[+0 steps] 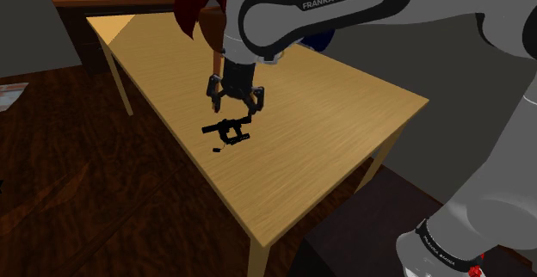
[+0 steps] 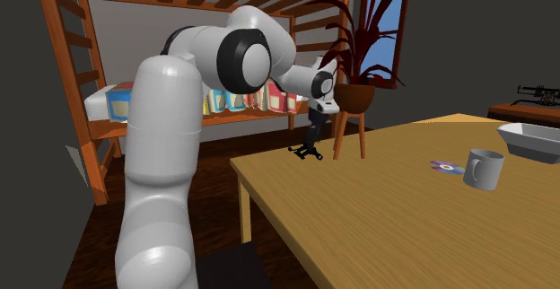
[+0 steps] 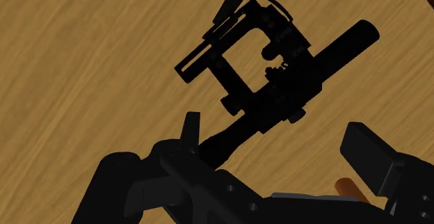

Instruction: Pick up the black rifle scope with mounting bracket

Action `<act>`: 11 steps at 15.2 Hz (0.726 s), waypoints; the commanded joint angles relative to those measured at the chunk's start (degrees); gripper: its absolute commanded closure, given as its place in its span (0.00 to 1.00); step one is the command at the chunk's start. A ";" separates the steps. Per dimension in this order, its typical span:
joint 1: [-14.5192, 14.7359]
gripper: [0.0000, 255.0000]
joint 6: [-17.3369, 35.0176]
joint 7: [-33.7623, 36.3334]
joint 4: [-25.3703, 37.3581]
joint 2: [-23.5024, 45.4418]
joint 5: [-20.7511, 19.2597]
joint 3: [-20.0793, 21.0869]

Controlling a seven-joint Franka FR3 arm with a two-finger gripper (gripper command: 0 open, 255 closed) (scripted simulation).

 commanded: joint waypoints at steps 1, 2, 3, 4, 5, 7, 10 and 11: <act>0.11 0.00 1.41 0.14 -1.06 0.34 -0.16 -0.02; 0.14 0.00 2.12 0.15 -1.57 0.57 -0.26 -0.05; 0.15 0.00 2.53 0.16 -1.85 0.71 -0.33 -0.06; 0.15 0.00 2.53 0.16 -1.85 0.71 -0.32 -0.06; 0.19 1.00 2.56 0.19 -1.76 0.84 -0.39 -0.08; 0.23 1.00 2.57 0.25 -1.69 0.93 -0.44 -0.07; 0.23 1.00 2.56 0.25 -1.67 0.93 -0.44 -0.07; 0.25 1.00 2.56 0.27 -1.66 0.95 -0.45 -0.07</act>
